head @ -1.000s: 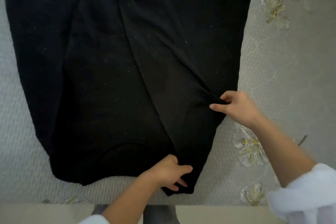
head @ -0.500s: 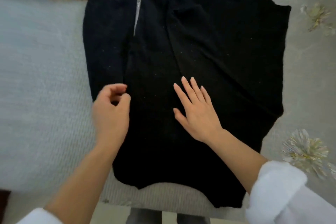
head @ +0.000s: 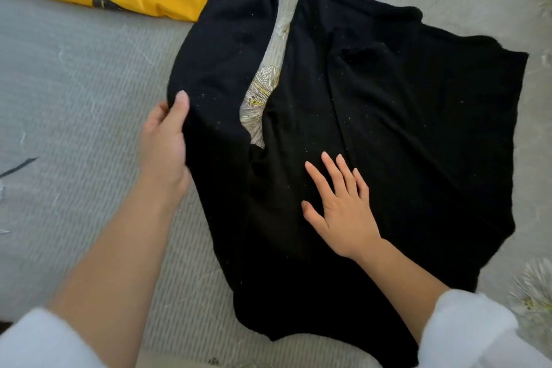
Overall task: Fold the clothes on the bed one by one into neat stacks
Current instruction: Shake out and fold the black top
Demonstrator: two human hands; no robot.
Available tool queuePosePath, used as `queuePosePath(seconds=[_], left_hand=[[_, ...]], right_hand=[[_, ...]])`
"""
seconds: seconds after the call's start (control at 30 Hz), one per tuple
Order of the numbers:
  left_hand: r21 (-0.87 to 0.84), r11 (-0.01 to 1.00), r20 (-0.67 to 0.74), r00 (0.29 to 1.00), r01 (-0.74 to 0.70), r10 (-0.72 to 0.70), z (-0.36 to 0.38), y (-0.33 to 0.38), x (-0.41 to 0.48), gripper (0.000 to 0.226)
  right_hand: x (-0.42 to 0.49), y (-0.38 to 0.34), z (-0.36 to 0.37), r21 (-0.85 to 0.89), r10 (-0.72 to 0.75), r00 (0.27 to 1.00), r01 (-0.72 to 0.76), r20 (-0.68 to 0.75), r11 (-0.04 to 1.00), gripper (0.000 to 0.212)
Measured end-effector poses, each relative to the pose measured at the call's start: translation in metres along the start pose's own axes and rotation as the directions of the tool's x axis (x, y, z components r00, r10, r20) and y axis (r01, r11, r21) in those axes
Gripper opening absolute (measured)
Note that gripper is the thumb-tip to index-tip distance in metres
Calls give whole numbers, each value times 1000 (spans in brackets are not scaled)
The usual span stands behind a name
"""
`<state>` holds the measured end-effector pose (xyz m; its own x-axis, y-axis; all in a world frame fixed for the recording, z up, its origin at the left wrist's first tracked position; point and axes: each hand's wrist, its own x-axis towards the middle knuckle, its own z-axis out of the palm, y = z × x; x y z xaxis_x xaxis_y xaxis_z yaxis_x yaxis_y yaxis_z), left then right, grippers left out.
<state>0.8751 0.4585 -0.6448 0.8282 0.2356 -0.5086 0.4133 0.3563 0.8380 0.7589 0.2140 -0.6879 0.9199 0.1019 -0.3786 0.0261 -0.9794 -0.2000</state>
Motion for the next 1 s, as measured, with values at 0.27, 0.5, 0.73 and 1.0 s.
queuePosePath(seconds=[0.27,0.5,0.73,1.0], left_hand=[[893,403,11,905,-200,426,-31,-31,-36,68],[883,414,83,943,-220,322,-32,-33,-26,39],[524,797,125,953,-301,278,-41,-1,-33,23],[614,556,475,824,-561,308,-13,-16,-56,41]], right_hand=[[39,-33,-31,270,84,960,-10,-267,963,36],[149,-108,-81,742,277,961,-201,22,640,12],[192,-147,-99,865,324,803,-486,500,-129,18],[215,-109,-158,923,181,924,-285,336,-260,42]])
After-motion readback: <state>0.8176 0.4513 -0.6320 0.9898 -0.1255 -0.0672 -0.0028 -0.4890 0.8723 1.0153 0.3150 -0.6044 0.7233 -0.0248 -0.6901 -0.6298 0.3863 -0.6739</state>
